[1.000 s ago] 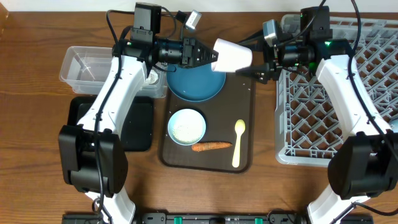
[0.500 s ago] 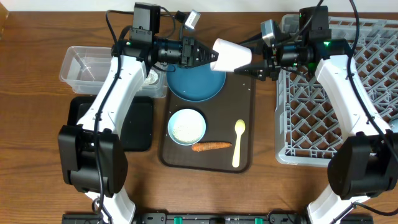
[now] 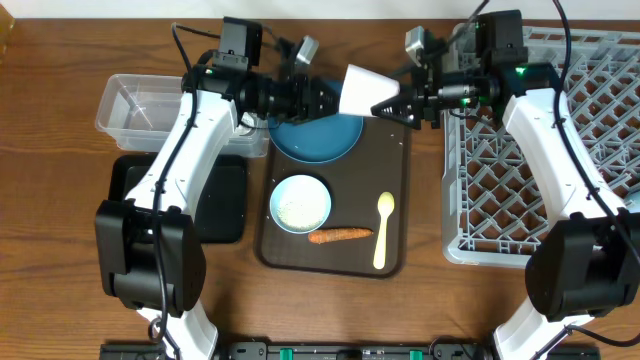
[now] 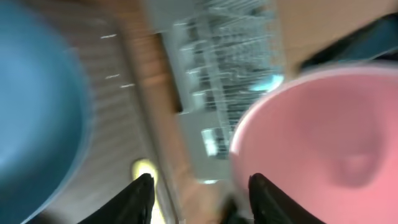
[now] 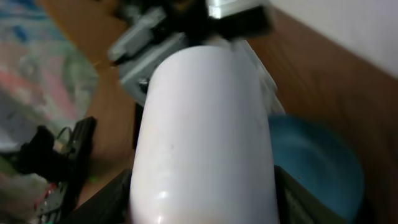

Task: Sort waste into correct bins and load items into the dishwasher rack
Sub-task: 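Carry pink cup with right gripper and place it in rack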

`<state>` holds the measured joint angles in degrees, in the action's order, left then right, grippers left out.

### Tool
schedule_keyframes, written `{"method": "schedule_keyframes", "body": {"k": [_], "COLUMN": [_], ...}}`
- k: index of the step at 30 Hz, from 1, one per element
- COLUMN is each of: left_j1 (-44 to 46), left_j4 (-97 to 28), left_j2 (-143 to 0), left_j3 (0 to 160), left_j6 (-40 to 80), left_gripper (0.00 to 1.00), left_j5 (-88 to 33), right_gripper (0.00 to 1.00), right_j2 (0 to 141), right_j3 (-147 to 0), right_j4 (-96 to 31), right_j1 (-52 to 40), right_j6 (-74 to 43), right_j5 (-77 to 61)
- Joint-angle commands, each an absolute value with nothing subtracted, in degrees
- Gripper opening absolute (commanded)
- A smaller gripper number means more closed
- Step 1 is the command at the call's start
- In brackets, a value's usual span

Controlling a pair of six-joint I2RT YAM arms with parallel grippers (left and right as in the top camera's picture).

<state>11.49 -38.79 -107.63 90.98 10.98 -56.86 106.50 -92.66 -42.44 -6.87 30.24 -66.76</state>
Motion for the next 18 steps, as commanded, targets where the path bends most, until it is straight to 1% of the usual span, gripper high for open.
{"method": "schedule_keyframes", "body": {"k": [1,3,5,8,10,14,18], "left_j1": [11.0,10.3,9.5,8.6,8.4,8.4,8.4], "left_j4": [-42.3,-45.0,-47.1,-49.9,-51.4,-53.1,-53.6], "left_j2": [-107.5,-106.8,-105.6,-102.8,-101.0,-98.0,-96.8], "left_j3": [90.3,90.3,90.3,90.3,90.3,90.3,90.3], "left_j6": [7.0,6.8,5.1,4.2,3.3,3.0,3.0], "left_gripper": [0.53,0.54,0.56,0.57,0.56,0.56,0.57], "left_j5": [-44.6,-43.4,-43.1,-37.5,-32.7,-22.2,-20.1], "right_gripper": [0.16,0.16,0.16,0.16,0.12,0.07,0.06], "right_j2": [106.5,105.6,104.2,100.5,97.6,92.5,90.3], "right_j3": [-92.9,-92.9,-93.1,-93.7,-93.9,-93.9,-93.9], "right_j4": [-42.3,-43.3,-45.2,-48.4,-49.9,-52.1,-56.0], "right_j1": [-5.1,-4.1,-3.0,-1.1,0.3,4.4,10.0], "right_j6": [16.7,13.6,13.5,13.5,13.0,7.7,2.8], "right_j5": [-54.9,-49.3,-44.2,-36.1,-31.0,-21.2,-13.1]}}
